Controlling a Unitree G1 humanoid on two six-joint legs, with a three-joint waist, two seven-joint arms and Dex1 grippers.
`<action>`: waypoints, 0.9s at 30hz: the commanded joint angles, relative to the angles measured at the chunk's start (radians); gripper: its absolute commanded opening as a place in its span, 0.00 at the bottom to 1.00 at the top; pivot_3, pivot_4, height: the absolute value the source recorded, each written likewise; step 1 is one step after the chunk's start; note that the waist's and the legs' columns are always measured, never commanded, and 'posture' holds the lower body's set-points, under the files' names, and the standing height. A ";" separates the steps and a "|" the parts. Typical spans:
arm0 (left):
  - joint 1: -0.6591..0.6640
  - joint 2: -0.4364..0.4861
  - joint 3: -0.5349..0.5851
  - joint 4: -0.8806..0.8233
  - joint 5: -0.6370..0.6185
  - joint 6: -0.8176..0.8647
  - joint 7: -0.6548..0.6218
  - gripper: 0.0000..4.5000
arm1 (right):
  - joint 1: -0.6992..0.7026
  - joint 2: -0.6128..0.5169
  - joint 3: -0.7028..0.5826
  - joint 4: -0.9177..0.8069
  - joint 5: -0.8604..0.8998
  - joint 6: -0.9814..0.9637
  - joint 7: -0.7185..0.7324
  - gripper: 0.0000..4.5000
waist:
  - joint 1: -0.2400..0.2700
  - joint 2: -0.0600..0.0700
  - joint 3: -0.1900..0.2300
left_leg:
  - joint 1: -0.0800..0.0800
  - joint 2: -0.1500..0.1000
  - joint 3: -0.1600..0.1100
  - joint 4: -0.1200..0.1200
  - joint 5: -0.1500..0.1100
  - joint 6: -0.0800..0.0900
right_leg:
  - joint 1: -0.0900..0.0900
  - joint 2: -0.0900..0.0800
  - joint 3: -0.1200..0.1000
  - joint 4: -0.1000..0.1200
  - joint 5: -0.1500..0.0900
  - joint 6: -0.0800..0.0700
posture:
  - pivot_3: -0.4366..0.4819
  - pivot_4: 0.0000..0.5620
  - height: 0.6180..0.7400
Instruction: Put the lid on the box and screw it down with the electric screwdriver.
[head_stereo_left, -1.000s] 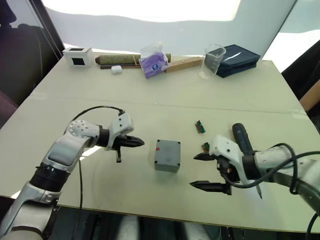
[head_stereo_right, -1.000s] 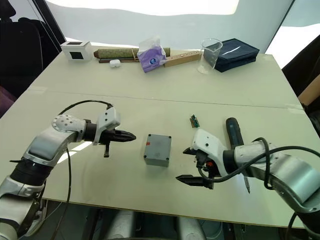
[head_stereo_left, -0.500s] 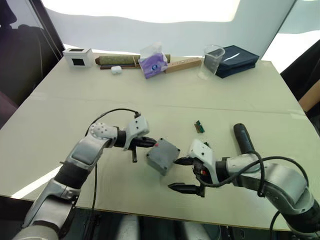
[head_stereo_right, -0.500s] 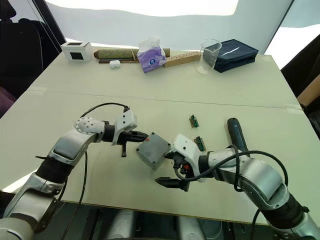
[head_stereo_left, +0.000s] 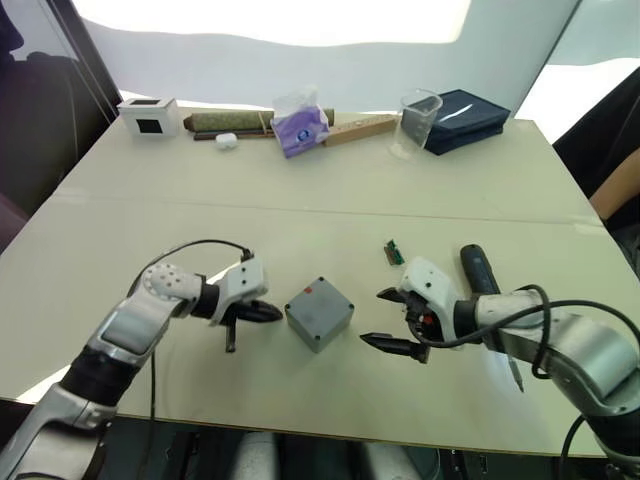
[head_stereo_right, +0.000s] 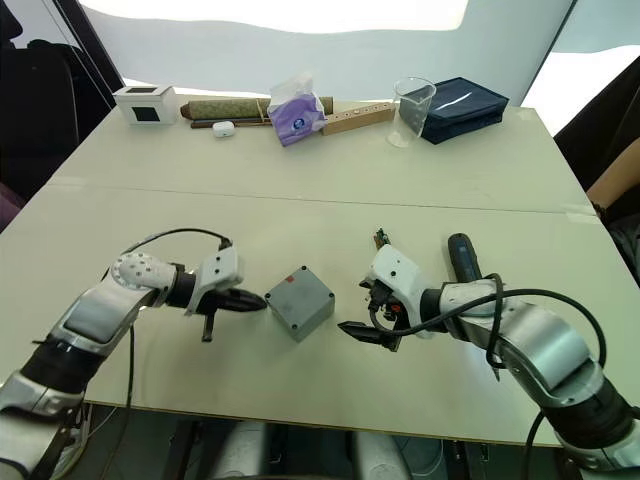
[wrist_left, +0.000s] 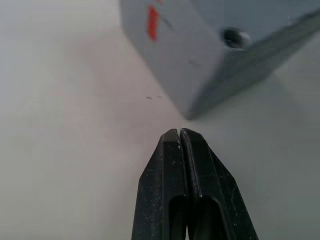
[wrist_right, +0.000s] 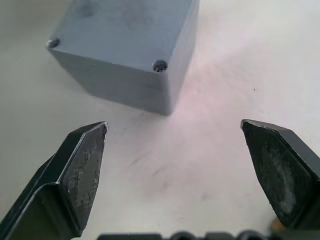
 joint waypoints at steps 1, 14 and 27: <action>0.009 -0.010 0.017 -0.084 -0.037 0.054 0.023 0.00 | -0.018 0.017 0.042 0.008 -0.045 -0.059 0.033 0.99 | 0.001 0.000 0.000 | 0.000 0.000 0.000 0.000 0.000 0.000 | 0.000 0.000 0.000 0.000 0.000 0.000 | 0.48 0.27 1.00; -0.068 -0.124 0.007 -0.014 -0.017 0.050 0.126 0.00 | 0.036 0.077 0.012 -0.087 0.012 0.034 0.014 0.99 | -0.003 0.000 0.000 | 0.000 -0.001 0.000 0.001 0.000 0.000 | 0.000 0.000 0.000 0.002 0.000 0.000 | 0.48 0.27 1.00; -0.122 -0.144 0.005 0.086 0.008 -0.007 0.119 0.00 | 0.021 0.126 -0.003 -0.108 0.015 0.099 -0.048 0.99 | -0.005 0.000 0.000 | 0.000 -0.001 0.000 0.002 0.000 0.000 | 0.000 0.000 0.000 0.003 0.000 0.000 | 0.48 0.27 1.00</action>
